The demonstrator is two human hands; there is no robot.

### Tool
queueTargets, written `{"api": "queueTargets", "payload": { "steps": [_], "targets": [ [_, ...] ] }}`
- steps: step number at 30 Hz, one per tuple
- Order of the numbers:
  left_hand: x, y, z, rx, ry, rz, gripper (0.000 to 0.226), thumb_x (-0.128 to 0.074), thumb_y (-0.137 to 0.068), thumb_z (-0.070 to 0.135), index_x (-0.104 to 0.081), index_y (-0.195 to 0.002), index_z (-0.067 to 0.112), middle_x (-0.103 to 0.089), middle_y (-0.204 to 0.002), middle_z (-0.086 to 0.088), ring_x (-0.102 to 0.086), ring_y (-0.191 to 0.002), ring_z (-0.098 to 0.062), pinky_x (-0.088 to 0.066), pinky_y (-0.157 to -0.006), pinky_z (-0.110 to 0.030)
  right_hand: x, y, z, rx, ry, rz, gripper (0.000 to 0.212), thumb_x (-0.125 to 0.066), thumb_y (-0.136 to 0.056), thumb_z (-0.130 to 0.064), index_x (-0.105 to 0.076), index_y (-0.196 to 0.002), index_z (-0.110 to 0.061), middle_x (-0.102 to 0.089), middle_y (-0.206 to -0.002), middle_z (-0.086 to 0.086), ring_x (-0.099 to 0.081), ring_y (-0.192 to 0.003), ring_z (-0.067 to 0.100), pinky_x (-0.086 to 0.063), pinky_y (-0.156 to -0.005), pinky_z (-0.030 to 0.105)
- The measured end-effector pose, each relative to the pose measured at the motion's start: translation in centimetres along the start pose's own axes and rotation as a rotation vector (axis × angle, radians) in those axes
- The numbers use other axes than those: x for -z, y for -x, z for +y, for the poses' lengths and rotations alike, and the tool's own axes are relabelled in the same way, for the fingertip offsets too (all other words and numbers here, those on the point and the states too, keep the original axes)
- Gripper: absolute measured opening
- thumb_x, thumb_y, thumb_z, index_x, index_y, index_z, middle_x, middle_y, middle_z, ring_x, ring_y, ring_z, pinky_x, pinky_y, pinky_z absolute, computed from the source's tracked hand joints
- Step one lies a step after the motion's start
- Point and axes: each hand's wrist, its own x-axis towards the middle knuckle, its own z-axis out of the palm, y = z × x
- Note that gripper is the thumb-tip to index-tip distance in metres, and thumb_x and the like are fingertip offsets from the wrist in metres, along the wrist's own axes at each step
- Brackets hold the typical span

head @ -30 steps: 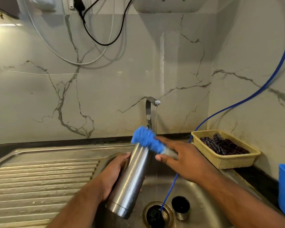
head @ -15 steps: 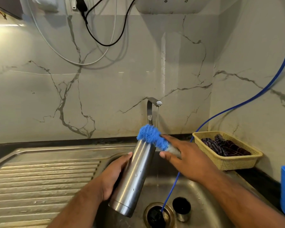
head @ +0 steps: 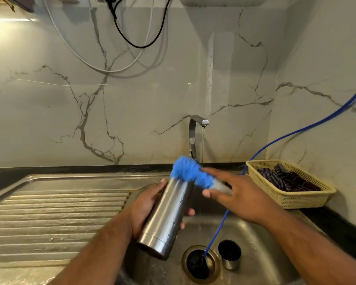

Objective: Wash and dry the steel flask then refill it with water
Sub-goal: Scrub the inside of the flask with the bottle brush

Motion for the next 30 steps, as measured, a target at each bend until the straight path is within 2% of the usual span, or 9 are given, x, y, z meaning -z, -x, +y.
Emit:
{"api": "queueTargets", "payload": {
  "steps": [3, 7, 9, 13, 18, 22, 26, 27, 30],
  "targets": [
    [0.3, -0.3, -0.1, -0.018, -0.011, 0.088, 0.061, -0.042, -0.099, 0.052, -0.065, -0.129, 0.003, -0.067, -0.115, -0.034, -0.071, -0.083, -0.042, -0.059, -0.07, -0.043, -0.2, 0.3, -0.4, 0.004, -0.058, -0.044, 0.057, -0.067, -0.089, -0.06, -0.039, -0.138, -0.07, -0.059, -0.135, -0.026, -0.059, -0.112, -0.006, -0.053, -0.102, 0.035],
    [0.6, -1.0, -0.4, -0.118, -0.103, 0.203, 0.036, -0.052, -0.101, 0.031, -0.065, -0.116, 0.001, -0.074, -0.084, -0.013, -0.074, -0.065, -0.015, -0.056, -0.055, -0.024, 0.0, 1.1, -2.2, 0.077, -0.143, -0.612, 0.057, -0.072, -0.089, -0.05, -0.046, -0.137, -0.066, -0.054, -0.14, -0.032, -0.051, -0.127, -0.008, -0.04, -0.111, 0.027],
    [0.4, -1.0, -0.4, -0.082, -0.088, 0.2, 0.045, -0.056, -0.097, 0.039, -0.064, -0.121, 0.002, -0.074, -0.096, -0.02, -0.074, -0.075, -0.024, -0.059, -0.065, -0.033, -0.2, 0.9, -2.0, 0.08, -0.153, -0.514, 0.055, -0.071, -0.09, -0.051, -0.046, -0.135, -0.068, -0.058, -0.133, -0.032, -0.053, -0.122, -0.009, -0.044, -0.102, 0.021],
    [0.0, -0.9, -0.1, -0.002, 0.017, 0.1, 0.06, -0.046, -0.1, 0.052, -0.062, -0.129, 0.002, -0.07, -0.106, -0.03, -0.071, -0.078, -0.04, -0.06, -0.07, -0.048, -0.6, 0.3, -1.2, -0.023, -0.059, -0.019, 0.057, -0.067, -0.091, -0.055, -0.04, -0.138, -0.068, -0.058, -0.122, -0.031, -0.058, -0.108, -0.011, -0.048, -0.086, 0.015],
    [1.1, -1.4, -0.4, -0.149, 0.025, 0.162, 0.07, -0.069, -0.077, 0.049, -0.057, -0.131, 0.005, -0.076, -0.089, -0.02, -0.075, -0.077, -0.031, -0.06, -0.064, -0.038, -0.8, 1.0, -2.0, 0.071, -0.227, -0.546, 0.056, -0.074, -0.089, -0.046, -0.048, -0.137, -0.063, -0.059, -0.135, -0.027, -0.058, -0.118, -0.005, -0.05, -0.1, 0.021],
    [0.9, -1.5, -0.3, -0.082, 0.09, 0.119, 0.059, -0.056, -0.092, 0.051, -0.06, -0.129, 0.005, -0.072, -0.1, -0.026, -0.072, -0.078, -0.038, -0.06, -0.066, -0.043, -0.6, 0.4, -1.7, -0.011, -0.147, -0.141, 0.058, -0.07, -0.088, -0.054, -0.042, -0.137, -0.066, -0.063, -0.128, -0.027, -0.056, -0.106, -0.018, -0.047, -0.087, 0.009],
    [1.2, -1.6, -0.7, -0.095, 0.07, 0.145, 0.058, -0.06, -0.089, 0.051, -0.059, -0.126, 0.006, -0.073, -0.098, -0.023, -0.075, -0.074, -0.031, -0.06, -0.062, -0.039, -0.4, 1.1, -2.2, 0.028, -0.318, -0.583, 0.059, -0.076, -0.09, -0.033, -0.052, -0.141, -0.051, -0.062, -0.132, -0.027, -0.06, -0.119, -0.003, -0.048, -0.1, 0.018],
    [1.4, -1.8, -0.8, -0.117, 0.056, 0.155, 0.061, -0.065, -0.086, 0.052, -0.059, -0.127, 0.007, -0.073, -0.1, -0.023, -0.076, -0.077, -0.032, -0.061, -0.066, -0.041, -0.4, 1.1, -2.3, 0.047, -0.315, -0.572, 0.059, -0.076, -0.09, -0.034, -0.052, -0.141, -0.052, -0.062, -0.132, -0.028, -0.06, -0.118, -0.004, -0.049, -0.098, 0.017],
    [0.6, -1.5, -0.7, -0.087, 0.06, 0.123, 0.086, -0.085, -0.064, 0.06, -0.061, -0.13, 0.011, -0.069, -0.112, -0.027, -0.072, -0.09, -0.042, -0.058, -0.082, -0.06, -0.3, 0.7, -2.4, -0.027, -0.209, -0.18, 0.058, -0.073, -0.087, -0.05, -0.044, -0.134, -0.066, -0.063, -0.125, -0.029, -0.059, -0.107, -0.012, -0.049, -0.084, 0.012]
  ]
}}
